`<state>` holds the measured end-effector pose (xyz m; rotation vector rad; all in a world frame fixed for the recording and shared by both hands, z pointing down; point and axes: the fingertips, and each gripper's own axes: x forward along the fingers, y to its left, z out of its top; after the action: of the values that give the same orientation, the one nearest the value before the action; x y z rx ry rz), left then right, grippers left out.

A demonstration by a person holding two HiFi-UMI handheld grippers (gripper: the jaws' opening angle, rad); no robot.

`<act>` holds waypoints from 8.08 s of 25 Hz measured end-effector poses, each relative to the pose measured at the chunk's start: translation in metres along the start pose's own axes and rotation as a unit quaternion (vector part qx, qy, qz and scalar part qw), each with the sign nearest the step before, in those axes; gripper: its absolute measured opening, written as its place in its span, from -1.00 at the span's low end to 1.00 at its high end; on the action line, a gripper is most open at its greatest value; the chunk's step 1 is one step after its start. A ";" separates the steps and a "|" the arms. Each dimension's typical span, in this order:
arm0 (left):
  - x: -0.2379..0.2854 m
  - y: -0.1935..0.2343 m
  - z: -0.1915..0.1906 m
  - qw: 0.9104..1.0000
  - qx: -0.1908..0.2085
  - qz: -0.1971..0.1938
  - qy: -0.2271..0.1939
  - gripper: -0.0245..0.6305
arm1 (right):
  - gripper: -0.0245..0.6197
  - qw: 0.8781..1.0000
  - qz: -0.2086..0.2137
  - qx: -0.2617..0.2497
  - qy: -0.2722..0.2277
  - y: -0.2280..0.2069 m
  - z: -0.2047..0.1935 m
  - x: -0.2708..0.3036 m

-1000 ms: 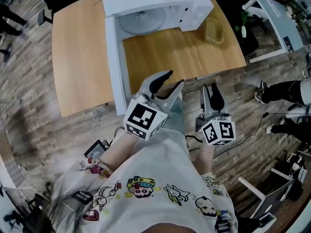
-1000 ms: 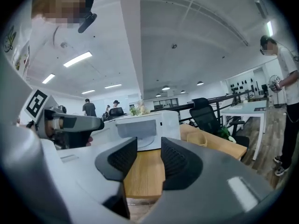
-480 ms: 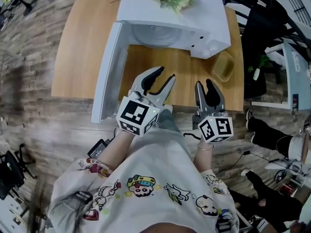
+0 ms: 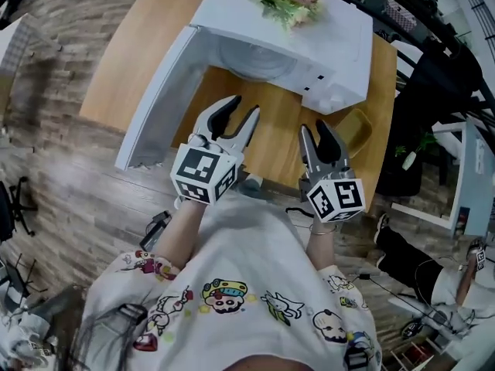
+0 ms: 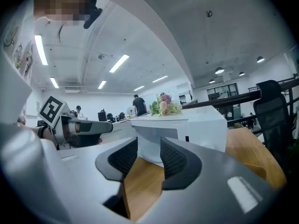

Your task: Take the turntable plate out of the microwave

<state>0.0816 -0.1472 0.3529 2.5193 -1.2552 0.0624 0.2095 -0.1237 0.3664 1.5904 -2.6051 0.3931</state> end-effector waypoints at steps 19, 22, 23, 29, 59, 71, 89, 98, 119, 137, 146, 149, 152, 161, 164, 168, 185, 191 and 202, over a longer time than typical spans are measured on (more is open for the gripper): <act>0.024 0.045 -0.002 0.998 -0.015 0.059 0.010 -0.47 | -0.47 0.999 0.041 0.026 0.021 -0.022 -0.002 0.047; 0.030 0.053 -0.002 0.998 -0.018 0.053 0.012 -0.47 | -0.47 0.999 0.035 0.028 0.022 -0.024 -0.002 0.055; 0.032 0.056 -0.003 0.998 -0.019 0.051 0.013 -0.47 | -0.47 0.999 0.033 0.030 0.022 -0.025 -0.003 0.058; 0.040 0.068 -0.007 0.999 -0.020 0.045 0.019 -0.47 | -0.48 0.999 0.022 0.035 0.024 -0.026 -0.006 0.071; 0.081 0.108 -0.088 0.986 -0.144 0.019 0.083 -0.47 | -0.49 0.986 0.004 0.155 0.055 -0.045 -0.063 0.104; 0.103 0.122 -0.134 0.970 -0.219 0.012 0.101 -0.47 | -0.49 0.975 -0.002 0.211 0.070 -0.050 -0.101 0.126; 0.136 0.147 -0.164 0.916 -0.402 0.005 0.020 -0.47 | -0.49 0.966 -0.027 0.240 0.088 -0.049 -0.139 0.128; 0.149 0.152 -0.168 0.907 -0.421 0.012 0.013 -0.67 | -0.50 0.964 -0.040 0.247 0.087 -0.050 -0.144 0.119; 0.127 0.133 -0.175 0.897 -0.441 0.013 0.031 -0.73 | -0.52 0.954 -0.033 0.289 0.075 -0.045 -0.149 0.128; 0.131 0.158 -0.167 0.891 -0.454 0.015 -0.004 -0.60 | -0.51 0.914 -0.006 0.402 0.060 -0.045 -0.170 0.184; 0.148 0.167 -0.162 0.887 -0.461 0.009 -0.005 -0.59 | -0.51 0.890 -0.005 0.455 0.040 -0.048 -0.171 0.207; 0.151 0.170 -0.161 0.883 -0.469 0.010 -0.008 -0.59 | -0.62 0.881 -0.011 0.471 0.038 -0.051 -0.173 0.208; 0.152 0.172 -0.160 0.879 -0.477 0.008 -0.010 -0.60 | -0.63 0.874 -0.007 0.485 0.035 -0.050 -0.174 0.207; 0.148 0.166 -0.166 0.868 -0.497 0.002 -0.004 -0.75 | -0.63 0.871 -0.001 0.491 0.036 -0.041 -0.180 0.187; 0.144 0.162 -0.167 0.847 -0.531 -0.009 -0.012 -0.81 | -0.64 0.870 0.003 0.492 0.029 -0.043 -0.179 0.187; 0.141 0.153 -0.170 0.842 -0.538 -0.019 -0.007 -0.83 | -0.68 0.863 0.016 0.505 0.017 -0.046 -0.176 0.197; 0.104 0.129 -0.159 0.859 -0.511 -0.032 -0.019 -0.78 | -0.67 0.868 0.062 0.493 -0.019 -0.020 -0.154 0.179; 0.076 0.110 -0.153 0.865 -0.499 -0.037 -0.032 -0.79 | -0.66 0.869 0.081 0.488 -0.024 -0.002 -0.148 0.152; 0.002 0.047 -0.146 0.875 -0.479 -0.057 -0.041 -0.78 | -0.66 0.872 0.097 0.479 -0.034 0.041 -0.135 0.066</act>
<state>0.0615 -0.1307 0.5045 1.7077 -0.8344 -0.5619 0.1319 -0.1296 0.5017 1.4762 -2.7651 1.9065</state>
